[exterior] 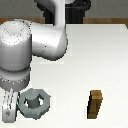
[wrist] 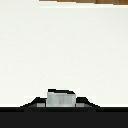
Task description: Put the loop with the handle onto the peg.
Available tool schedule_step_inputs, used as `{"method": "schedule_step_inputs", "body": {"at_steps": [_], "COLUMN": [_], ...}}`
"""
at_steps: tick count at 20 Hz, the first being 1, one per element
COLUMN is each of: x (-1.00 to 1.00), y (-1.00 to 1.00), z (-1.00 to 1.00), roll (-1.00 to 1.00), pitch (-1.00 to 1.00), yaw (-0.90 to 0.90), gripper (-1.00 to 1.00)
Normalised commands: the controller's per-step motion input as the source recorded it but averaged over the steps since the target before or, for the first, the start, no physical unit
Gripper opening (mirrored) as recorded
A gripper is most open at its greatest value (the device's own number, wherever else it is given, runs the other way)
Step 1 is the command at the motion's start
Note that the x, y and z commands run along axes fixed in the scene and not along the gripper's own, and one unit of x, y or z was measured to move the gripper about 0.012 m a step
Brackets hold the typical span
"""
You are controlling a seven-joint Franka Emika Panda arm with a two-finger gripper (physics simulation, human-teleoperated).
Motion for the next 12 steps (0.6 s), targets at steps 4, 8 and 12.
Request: {"method": "schedule_step_inputs", "body": {"at_steps": [4,8,12], "x": [0.00,0.00,0.00], "y": [0.00,0.00,0.00], "z": [0.00,0.00,0.00], "roll": [0.00,0.00,0.00], "pitch": [0.00,0.00,0.00], "yaw": [0.00,0.00,0.00], "gripper": [1.00,1.00,1.00]}}
